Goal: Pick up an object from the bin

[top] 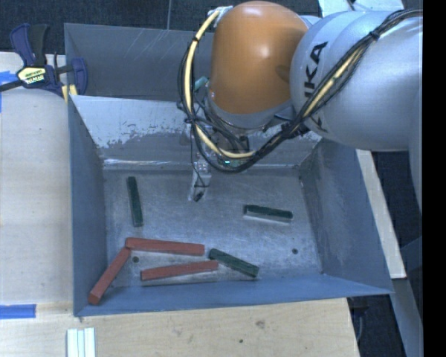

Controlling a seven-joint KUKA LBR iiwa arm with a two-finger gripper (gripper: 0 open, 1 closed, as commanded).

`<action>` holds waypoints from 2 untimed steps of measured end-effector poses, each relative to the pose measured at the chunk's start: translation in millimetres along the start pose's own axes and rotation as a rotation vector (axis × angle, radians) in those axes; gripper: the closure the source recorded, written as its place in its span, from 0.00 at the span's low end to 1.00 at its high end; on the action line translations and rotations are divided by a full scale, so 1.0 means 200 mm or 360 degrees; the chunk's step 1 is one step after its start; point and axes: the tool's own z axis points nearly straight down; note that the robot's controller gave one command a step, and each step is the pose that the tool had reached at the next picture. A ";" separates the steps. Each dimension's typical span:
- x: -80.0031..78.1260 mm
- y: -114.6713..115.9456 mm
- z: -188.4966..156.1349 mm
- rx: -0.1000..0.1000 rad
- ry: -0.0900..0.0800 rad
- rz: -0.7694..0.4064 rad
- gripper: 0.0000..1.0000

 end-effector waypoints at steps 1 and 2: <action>0.33 0.21 0.53 0.0000 0.0003 -0.0230 0.00; 0.30 0.24 0.80 -0.0003 -0.0018 -0.0259 0.00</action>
Offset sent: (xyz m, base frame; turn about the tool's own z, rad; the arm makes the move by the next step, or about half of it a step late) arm -0.0630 0.0399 -0.1021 -0.1413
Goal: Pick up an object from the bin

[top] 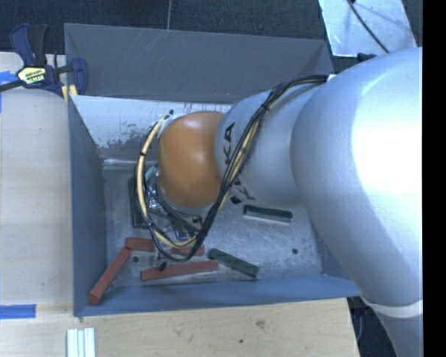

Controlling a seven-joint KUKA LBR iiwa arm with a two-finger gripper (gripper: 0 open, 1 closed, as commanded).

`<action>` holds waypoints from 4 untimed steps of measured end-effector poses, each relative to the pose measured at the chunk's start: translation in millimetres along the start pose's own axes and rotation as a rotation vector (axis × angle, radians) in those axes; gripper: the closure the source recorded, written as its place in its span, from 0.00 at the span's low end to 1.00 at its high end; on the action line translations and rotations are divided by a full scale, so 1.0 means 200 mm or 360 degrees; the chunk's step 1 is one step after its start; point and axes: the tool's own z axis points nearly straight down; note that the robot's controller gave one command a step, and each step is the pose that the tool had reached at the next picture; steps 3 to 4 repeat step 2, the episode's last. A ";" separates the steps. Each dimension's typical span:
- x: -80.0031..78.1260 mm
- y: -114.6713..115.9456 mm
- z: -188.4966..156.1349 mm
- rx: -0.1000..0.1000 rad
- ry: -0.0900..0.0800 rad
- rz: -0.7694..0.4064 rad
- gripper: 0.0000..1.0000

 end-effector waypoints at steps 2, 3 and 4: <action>0.18 -0.08 -1.04 0.0000 -0.0007 0.0001 1.00; 0.18 -0.08 -1.04 0.0000 -0.0007 0.0001 1.00; 0.18 -0.08 -1.04 0.0000 -0.0007 0.0001 1.00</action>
Offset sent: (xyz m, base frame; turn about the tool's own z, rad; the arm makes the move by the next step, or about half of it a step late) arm 0.0000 0.0000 0.0000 0.0000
